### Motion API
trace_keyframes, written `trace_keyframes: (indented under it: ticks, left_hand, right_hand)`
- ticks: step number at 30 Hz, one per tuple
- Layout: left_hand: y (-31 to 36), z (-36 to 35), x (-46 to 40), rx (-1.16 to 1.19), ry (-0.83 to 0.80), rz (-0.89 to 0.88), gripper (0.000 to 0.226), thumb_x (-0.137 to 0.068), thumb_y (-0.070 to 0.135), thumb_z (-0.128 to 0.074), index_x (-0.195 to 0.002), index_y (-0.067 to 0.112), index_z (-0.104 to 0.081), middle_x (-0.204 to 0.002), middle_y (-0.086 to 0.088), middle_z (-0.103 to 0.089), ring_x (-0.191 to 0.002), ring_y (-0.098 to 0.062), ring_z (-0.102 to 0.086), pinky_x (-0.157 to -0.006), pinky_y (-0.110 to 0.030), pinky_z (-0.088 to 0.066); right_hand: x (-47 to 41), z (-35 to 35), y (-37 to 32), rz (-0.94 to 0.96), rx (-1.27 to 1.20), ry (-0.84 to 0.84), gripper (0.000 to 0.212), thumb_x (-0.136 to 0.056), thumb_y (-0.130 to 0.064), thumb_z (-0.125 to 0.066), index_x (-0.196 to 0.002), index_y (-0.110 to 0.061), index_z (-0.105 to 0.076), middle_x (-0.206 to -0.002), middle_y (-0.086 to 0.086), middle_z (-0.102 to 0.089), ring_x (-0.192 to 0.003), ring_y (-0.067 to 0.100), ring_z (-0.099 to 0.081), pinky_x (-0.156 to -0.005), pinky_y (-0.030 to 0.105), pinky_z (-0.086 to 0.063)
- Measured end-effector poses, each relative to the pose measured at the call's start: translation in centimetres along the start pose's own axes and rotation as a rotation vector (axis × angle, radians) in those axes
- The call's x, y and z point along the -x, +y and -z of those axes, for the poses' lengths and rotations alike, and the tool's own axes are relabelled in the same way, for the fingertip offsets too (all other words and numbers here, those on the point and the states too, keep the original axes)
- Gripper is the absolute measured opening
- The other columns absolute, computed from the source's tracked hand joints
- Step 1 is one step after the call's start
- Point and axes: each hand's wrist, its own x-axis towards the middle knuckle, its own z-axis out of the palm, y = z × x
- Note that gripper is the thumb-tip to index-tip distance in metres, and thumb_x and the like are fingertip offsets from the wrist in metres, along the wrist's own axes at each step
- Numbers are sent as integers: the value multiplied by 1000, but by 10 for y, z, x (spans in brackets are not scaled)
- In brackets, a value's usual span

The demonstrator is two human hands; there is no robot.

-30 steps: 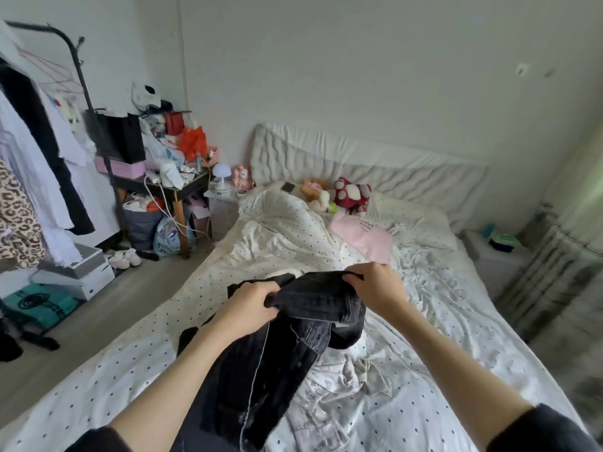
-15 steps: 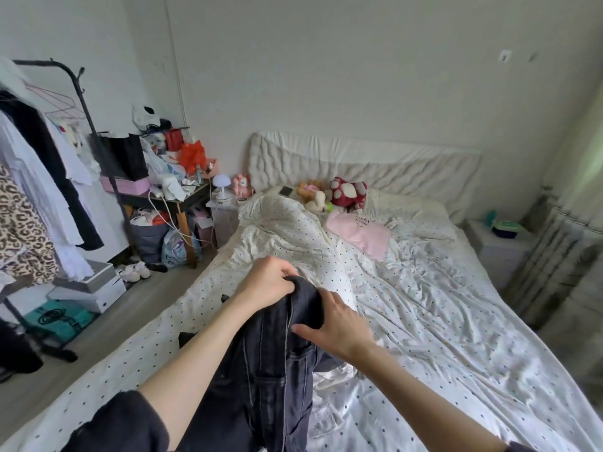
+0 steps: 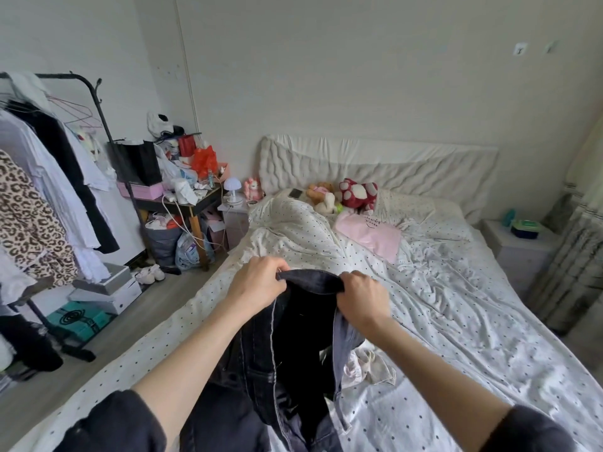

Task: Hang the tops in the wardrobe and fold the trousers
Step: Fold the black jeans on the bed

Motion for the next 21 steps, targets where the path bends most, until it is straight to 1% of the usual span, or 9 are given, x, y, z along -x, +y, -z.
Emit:
trace_keyframes:
  ticks: [2,3,5,7,10,12,14,18,21]
  left_hand:
    - [-4,-9,3,-121,-24,17,19,-87,6,-54,-90,22,-64,-89,-1,-61,-80,-23,-59,-54,-28,-37]
    - [-10,-13,4,-156,-38,47,24,-87,4,-52,-96,23,-65,-95,0,-61,-82,-22,-59,-55,-27,-38]
    - [-26,-18,6,-176,-74,140,35,-88,1,-48,-107,24,-65,-105,-1,-61,-87,-22,-57,-60,-30,-41]
    - [-45,-16,8,-159,-76,214,39,-87,-1,-48,-108,26,-66,-112,-1,-61,-95,-21,-58,-67,-32,-46]
    - [-63,-8,5,-111,15,276,38,-84,-2,-50,-101,26,-70,-116,-2,-65,-104,-22,-59,-83,-36,-52]
    - [-68,0,1,-85,89,302,36,-84,-1,-51,-96,26,-71,-114,-2,-65,-102,-22,-60,-83,-36,-51]
    - [-74,9,-2,-66,140,309,33,-85,1,-53,-97,25,-72,-114,0,-65,-101,-21,-60,-81,-32,-50]
    - [-80,23,-8,108,234,369,27,-86,0,-56,-102,13,-73,-106,-5,-70,-101,-22,-62,-84,-30,-47]
    - [-69,31,-18,505,302,472,29,-88,-7,-48,-94,12,-69,-101,-8,-65,-87,-21,-59,-71,-29,-52]
  right_hand:
    - [-12,9,7,-8,13,9,24,-81,-4,-44,-99,-8,-59,-101,11,-63,-91,31,-61,-63,29,-36]
    - [-16,12,12,-18,11,17,26,-80,-3,-44,-99,-9,-61,-99,12,-64,-90,32,-61,-62,30,-37]
    - [-24,16,22,-44,-13,26,29,-78,0,-43,-98,-10,-62,-94,13,-64,-86,32,-61,-61,30,-39]
    - [-29,18,33,-85,-54,23,29,-76,4,-41,-92,-9,-61,-87,13,-61,-78,30,-59,-59,30,-40]
    - [-37,17,48,-152,-140,48,31,-76,6,-40,-92,-10,-61,-86,11,-60,-72,26,-52,-60,29,-41]
    - [-43,15,53,-180,-169,83,34,-78,6,-40,-101,-6,-62,-95,13,-58,-76,27,-50,-63,30,-40]
    - [-49,13,56,-227,-202,84,35,-77,5,-42,-104,-5,-63,-99,14,-57,-83,30,-53,-65,30,-41]
    - [-59,10,66,-397,-406,4,35,-78,1,-43,-104,-4,-66,-89,14,-58,-83,29,-51,-71,31,-46]
    - [-57,7,69,-424,-450,-59,36,-81,1,-41,-109,-2,-64,-103,19,-62,-86,27,-49,-72,30,-43]
